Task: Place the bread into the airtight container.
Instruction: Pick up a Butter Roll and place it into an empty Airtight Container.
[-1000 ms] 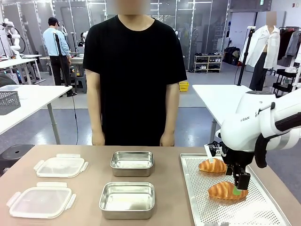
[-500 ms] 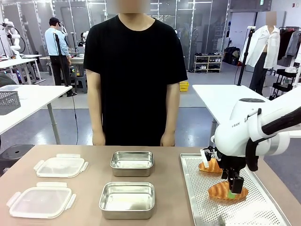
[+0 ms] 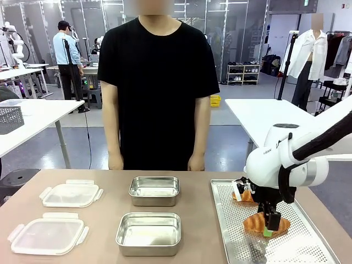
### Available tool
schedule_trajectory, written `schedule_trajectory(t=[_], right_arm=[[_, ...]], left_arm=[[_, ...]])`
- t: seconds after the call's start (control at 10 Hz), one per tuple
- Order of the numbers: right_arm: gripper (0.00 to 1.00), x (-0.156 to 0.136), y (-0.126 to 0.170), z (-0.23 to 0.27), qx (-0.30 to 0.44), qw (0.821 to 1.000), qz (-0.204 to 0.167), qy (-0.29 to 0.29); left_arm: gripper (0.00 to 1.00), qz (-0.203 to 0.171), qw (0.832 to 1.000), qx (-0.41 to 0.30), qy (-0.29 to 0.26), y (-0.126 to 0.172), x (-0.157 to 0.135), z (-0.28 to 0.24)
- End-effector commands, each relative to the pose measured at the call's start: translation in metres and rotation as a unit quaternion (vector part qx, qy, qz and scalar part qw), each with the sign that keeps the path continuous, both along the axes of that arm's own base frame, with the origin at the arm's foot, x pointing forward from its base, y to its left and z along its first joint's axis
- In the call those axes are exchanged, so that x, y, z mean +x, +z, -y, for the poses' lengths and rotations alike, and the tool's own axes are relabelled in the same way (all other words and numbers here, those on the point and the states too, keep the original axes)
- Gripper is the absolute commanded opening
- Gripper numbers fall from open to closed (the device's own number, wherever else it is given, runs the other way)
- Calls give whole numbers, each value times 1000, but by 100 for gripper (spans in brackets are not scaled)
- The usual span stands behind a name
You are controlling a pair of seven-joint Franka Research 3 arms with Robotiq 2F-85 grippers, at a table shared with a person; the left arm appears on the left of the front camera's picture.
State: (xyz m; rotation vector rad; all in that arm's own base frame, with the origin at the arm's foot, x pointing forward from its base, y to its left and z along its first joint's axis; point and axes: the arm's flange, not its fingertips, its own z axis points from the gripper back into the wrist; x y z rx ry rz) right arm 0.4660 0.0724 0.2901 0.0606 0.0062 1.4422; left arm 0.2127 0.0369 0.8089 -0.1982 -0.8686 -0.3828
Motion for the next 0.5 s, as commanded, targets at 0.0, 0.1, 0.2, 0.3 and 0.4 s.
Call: schedule_trajectory(t=[0.0,0.1,0.2,0.3,0.4], right_arm=[[93,7,-3,2,6,1000,-16,9],[86,10,-7,4,12,1000,-23,8],[73,10,-8,4,15,1000,-23,14],[66,9,-6,4,16,1000,-21,15],[53,10,-5,4,6,1000,-26,-3]], left_arm=[[100,1,1000,0,-1,1,0,0],[100,1,1000,0,-1,1,0,0],[100,1,1000,0,-1,1,0,0],[100,1,1000,0,-1,1,0,0],[100,1,1000,0,-1,1,0,0]])
